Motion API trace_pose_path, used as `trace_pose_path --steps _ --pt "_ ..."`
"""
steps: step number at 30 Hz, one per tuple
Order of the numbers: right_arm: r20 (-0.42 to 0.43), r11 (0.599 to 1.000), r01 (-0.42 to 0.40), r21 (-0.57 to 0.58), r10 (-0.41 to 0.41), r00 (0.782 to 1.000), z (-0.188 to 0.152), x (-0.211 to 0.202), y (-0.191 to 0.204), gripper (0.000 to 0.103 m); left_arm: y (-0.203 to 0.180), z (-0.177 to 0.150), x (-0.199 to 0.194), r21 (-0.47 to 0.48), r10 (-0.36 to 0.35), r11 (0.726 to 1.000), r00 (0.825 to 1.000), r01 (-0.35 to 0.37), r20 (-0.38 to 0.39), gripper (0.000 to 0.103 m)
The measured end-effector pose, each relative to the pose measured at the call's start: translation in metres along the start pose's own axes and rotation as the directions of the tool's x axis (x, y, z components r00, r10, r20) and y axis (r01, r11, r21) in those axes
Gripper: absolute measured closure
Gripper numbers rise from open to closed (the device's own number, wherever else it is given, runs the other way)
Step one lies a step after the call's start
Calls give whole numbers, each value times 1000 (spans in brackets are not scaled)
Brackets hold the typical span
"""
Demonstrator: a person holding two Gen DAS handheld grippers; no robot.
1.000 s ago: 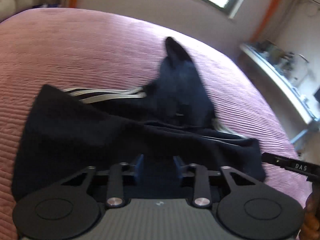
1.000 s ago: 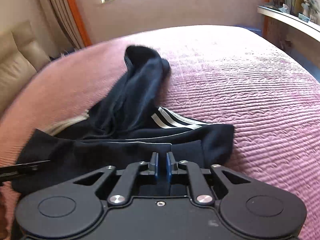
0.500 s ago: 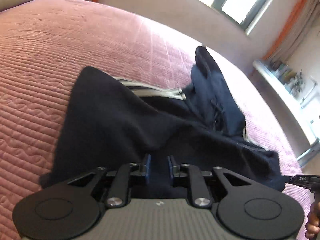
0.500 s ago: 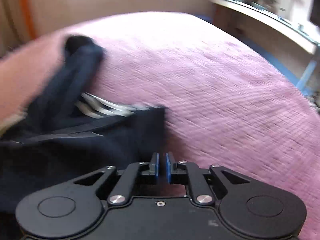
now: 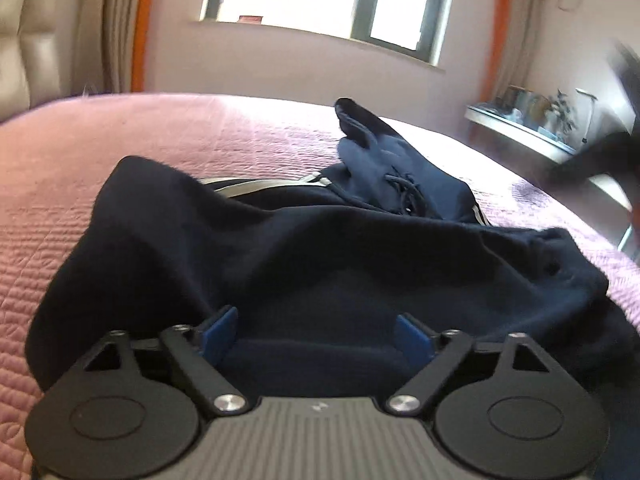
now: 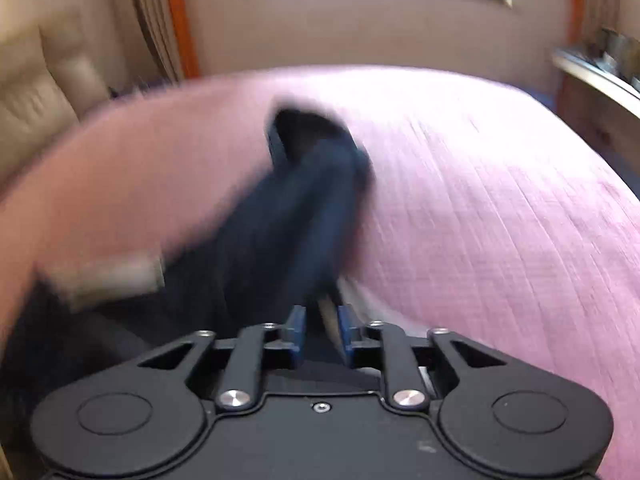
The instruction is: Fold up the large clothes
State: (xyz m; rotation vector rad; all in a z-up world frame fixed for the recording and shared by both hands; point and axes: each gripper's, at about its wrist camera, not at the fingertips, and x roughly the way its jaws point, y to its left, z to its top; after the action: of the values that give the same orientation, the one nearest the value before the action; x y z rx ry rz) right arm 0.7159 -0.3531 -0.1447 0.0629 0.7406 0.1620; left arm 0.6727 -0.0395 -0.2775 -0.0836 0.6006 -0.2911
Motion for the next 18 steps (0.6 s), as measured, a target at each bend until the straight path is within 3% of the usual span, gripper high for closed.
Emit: trace_pose_path --steps 3,7,9,10,11,13,16,18 --pt "125 996 -61 62 53 991 67 55 -3 57 3 -2 0 -6 -52 999 999 52 11 0" --pt "124 991 -54 119 40 992 138 136 0 55 9 -7 -2 -37 -83 996 996 84 32 0" --pt "111 989 -55 137 40 993 160 168 6 46 10 -9 -1 -46 -91 995 995 93 45 0" --pt "113 991 -49 125 35 993 167 180 13 33 11 -9 0 -50 -94 994 994 97 50 0" --pt "113 993 -39 114 26 993 172 193 18 27 12 -10 -4 -52 -97 994 994 99 53 0" --pt "105 996 -6 88 -3 994 175 212 26 26 16 -12 -9 -64 -108 992 992 112 62 0" --pt "34 993 113 38 -114 993 175 246 38 27 19 -13 -10 -79 -121 989 990 126 71 0" --pt "3 973 228 -22 -228 974 171 262 43 48 19 -13 -11 -78 -121 989 990 126 74 0"
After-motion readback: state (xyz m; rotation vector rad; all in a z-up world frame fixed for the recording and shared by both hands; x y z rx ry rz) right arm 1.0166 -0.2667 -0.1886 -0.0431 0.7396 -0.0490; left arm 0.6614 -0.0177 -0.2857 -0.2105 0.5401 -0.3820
